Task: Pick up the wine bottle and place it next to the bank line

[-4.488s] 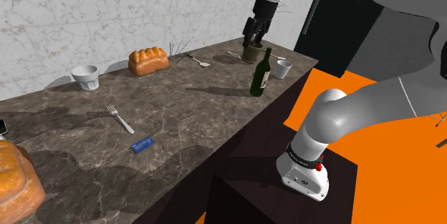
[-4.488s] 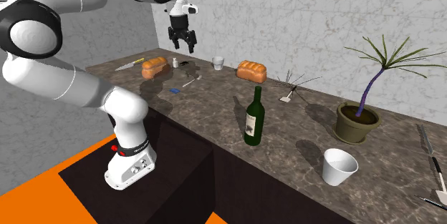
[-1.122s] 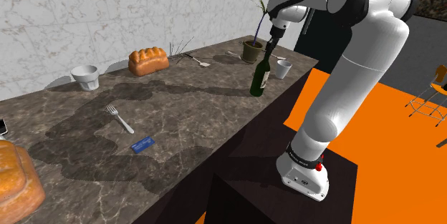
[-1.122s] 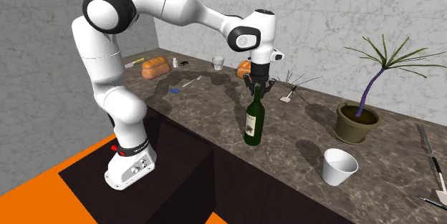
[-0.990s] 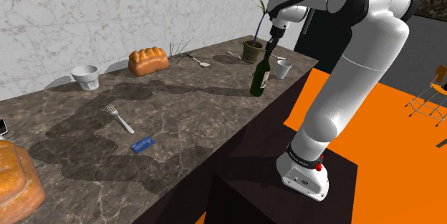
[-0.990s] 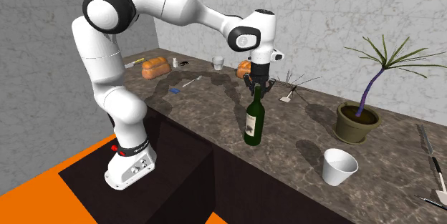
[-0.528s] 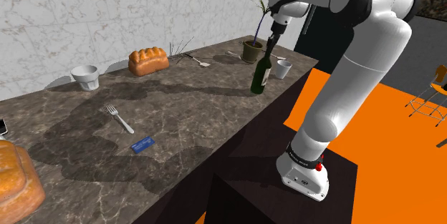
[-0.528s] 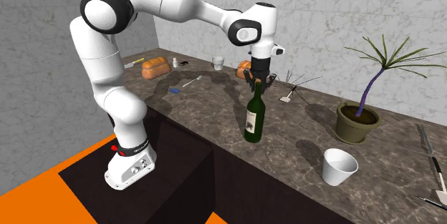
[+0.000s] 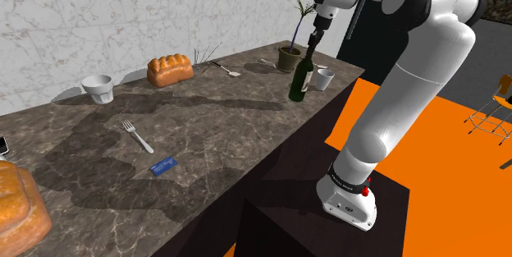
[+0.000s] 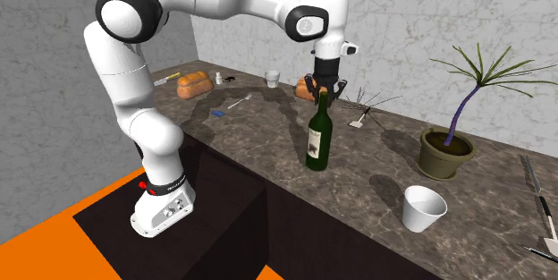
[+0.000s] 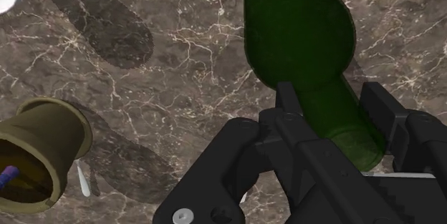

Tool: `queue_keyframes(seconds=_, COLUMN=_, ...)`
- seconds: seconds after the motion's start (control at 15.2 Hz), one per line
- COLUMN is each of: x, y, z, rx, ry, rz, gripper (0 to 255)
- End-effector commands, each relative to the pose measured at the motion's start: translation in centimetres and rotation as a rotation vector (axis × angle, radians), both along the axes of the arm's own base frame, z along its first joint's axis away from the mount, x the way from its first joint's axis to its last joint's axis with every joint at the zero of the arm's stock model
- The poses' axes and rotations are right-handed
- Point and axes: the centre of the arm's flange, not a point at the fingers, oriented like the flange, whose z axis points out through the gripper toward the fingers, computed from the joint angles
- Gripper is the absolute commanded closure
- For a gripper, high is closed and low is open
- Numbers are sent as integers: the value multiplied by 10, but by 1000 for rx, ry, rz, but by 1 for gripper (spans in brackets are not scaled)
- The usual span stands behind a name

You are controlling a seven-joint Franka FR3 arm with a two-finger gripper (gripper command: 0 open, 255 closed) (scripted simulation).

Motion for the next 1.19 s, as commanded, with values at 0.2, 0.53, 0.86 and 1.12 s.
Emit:
queue_keyframes(seconds=0.2, x=17, y=36, z=6, rx=0, ry=0, rz=0, gripper=255)
queue_keyframes(seconds=0.53, x=44, y=97, z=6, rx=0, ry=0, rz=0, gripper=255)
queue_keyframes(seconds=0.86, x=71, y=157, z=6, rx=0, ry=0, rz=0, gripper=255)
queue_keyframes(seconds=1.12, x=93, y=205, z=6, rx=0, ry=0, rz=0, gripper=255)
